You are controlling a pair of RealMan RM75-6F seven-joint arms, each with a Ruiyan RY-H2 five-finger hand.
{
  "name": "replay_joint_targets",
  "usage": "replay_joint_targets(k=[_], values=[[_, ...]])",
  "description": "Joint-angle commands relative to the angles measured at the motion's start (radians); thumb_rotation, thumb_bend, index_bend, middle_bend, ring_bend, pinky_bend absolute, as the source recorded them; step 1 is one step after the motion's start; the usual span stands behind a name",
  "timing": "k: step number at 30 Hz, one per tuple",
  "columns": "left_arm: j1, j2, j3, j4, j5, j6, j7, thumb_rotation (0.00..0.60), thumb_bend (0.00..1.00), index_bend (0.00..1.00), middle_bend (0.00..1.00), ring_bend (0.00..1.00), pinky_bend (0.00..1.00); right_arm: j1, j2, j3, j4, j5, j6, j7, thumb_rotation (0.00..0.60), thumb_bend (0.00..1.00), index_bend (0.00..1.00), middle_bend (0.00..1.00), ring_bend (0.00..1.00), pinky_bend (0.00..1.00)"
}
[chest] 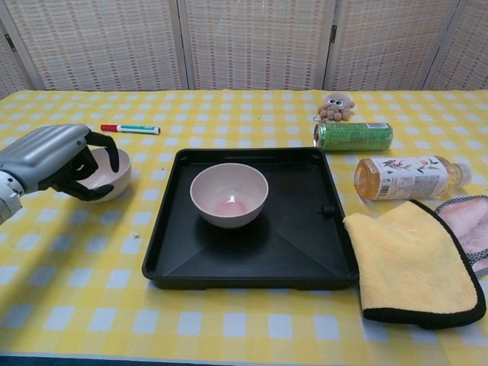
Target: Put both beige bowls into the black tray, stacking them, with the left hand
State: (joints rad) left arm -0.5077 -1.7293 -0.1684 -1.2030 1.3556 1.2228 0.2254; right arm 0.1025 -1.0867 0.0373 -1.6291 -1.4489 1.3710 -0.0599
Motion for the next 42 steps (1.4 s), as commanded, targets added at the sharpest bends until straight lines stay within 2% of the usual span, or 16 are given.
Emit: replay_joint_targets(k=[1, 15, 20, 29, 35, 42], values=[[0.002, 0.003, 0.0, 0.0, -0.007, -0.004, -0.001, 0.6, 0.36, 0.53, 1.0, 1.0, 1.0, 0.002, 0.0, -0.001, 0.0, 0.001, -0.004, -0.002, 0.6, 0.26, 0.0, 0.0, 0.0, 0.0], [-0.002, -0.006, -0.002, 0.07, -0.056, -0.064, -0.039, 0.6, 0.36, 0.55, 1.0, 1.0, 1.0, 0.009, -0.009, 0.001, 0.008, 0.015, -0.022, -0.012, 0.6, 0.26, 0.0, 0.0, 0.0, 0.0], [-0.007, -0.005, 0.002, 0.083, -0.047, -0.068, -0.055, 0.6, 0.47, 0.63, 1.0, 1.0, 1.0, 0.011, -0.012, 0.002, 0.008, 0.018, -0.024, -0.016, 0.6, 0.25, 0.0, 0.0, 0.0, 0.0], [-0.006, 0.002, 0.009, 0.079, -0.029, -0.054, -0.08, 0.6, 0.49, 0.64, 1.0, 1.0, 1.0, 0.012, -0.013, 0.0, 0.008, 0.016, -0.024, -0.018, 0.6, 0.26, 0.0, 0.0, 0.0, 0.0], [0.004, 0.03, 0.024, 0.006, 0.022, 0.003, -0.069, 0.6, 0.5, 0.64, 1.0, 1.0, 1.0, 0.013, -0.014, -0.003, 0.007, 0.012, -0.026, -0.019, 0.6, 0.26, 0.0, 0.0, 0.0, 0.0], [0.001, 0.074, 0.048, -0.175, 0.083, 0.043, 0.03, 0.6, 0.5, 0.64, 1.0, 1.0, 1.0, 0.012, -0.011, -0.012, -0.001, -0.007, -0.023, -0.015, 0.6, 0.26, 0.0, 0.0, 0.0, 0.0]])
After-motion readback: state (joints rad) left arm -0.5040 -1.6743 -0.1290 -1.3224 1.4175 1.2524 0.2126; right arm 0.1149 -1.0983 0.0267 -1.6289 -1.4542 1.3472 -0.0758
